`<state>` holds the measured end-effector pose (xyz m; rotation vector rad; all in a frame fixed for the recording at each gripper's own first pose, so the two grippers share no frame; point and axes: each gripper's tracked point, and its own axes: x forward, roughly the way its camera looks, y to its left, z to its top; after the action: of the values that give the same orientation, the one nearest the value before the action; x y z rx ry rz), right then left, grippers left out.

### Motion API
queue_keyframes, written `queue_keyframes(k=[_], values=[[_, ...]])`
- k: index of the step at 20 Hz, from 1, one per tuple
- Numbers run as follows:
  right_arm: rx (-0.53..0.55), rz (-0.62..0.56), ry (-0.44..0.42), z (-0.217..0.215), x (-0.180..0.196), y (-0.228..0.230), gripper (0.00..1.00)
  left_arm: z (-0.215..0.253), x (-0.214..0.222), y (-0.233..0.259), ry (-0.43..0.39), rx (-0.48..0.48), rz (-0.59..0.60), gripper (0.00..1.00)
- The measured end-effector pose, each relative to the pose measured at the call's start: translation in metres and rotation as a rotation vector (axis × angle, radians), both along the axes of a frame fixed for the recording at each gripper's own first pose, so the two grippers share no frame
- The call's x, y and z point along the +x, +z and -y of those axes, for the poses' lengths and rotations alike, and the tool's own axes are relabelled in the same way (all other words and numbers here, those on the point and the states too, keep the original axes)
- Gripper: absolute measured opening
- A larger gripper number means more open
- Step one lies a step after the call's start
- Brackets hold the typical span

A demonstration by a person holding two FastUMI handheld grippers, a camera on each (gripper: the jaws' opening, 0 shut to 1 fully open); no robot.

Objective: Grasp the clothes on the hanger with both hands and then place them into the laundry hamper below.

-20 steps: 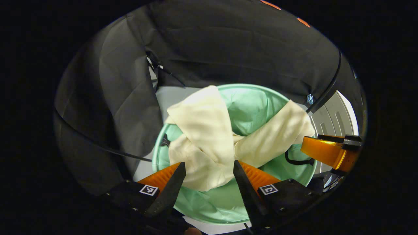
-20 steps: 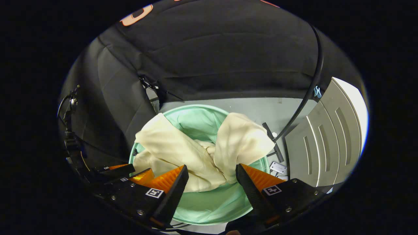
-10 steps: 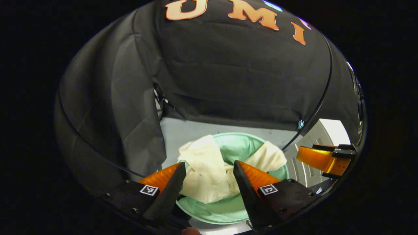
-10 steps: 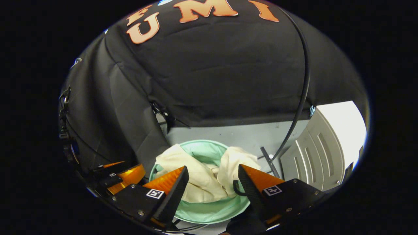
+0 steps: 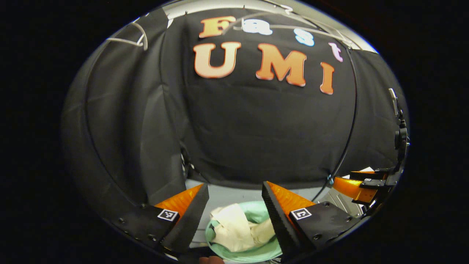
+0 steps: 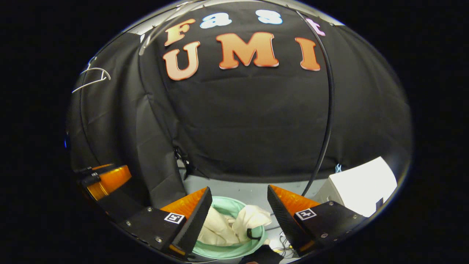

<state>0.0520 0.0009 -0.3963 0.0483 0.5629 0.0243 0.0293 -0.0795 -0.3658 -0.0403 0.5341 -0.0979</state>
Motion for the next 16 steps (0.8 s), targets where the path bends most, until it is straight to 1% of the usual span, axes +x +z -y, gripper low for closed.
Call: queue_keyframes(k=[5, 6, 7, 10, 11, 12, 14, 16], values=[[-0.053, 0.173, 0.009, 0.000, 0.011, 0.092, 0.94, -0.047, 0.008, 0.112, 0.097, 0.022, 0.251, 0.94], [-0.058, 0.202, 0.010, 0.001, 0.012, 0.110, 0.94, -0.054, 0.007, 0.130, 0.114, 0.023, 0.285, 0.95], [-0.057, 0.231, 0.014, -0.001, 0.008, 0.132, 0.94, -0.061, 0.004, 0.144, 0.130, 0.025, 0.311, 0.94], [-0.033, 0.312, 0.031, -0.006, 0.001, 0.179, 0.94, -0.088, -0.003, 0.188, 0.173, 0.048, 0.396, 0.94], [-0.033, 0.332, 0.032, -0.004, 0.000, 0.192, 0.83, -0.092, -0.009, 0.203, 0.180, 0.045, 0.412, 0.94], [-0.036, 0.349, 0.034, -0.001, -0.001, 0.200, 1.00, -0.096, -0.012, 0.215, 0.186, 0.038, 0.424, 0.94], [-0.055, 0.377, 0.035, 0.002, -0.001, 0.214, 1.00, -0.105, -0.010, 0.239, 0.206, 0.026, 0.445, 0.94], [-0.072, 0.396, 0.038, 0.002, -0.008, 0.233, 1.00, -0.121, -0.009, 0.258, 0.239, 0.055, 0.471, 0.94]])
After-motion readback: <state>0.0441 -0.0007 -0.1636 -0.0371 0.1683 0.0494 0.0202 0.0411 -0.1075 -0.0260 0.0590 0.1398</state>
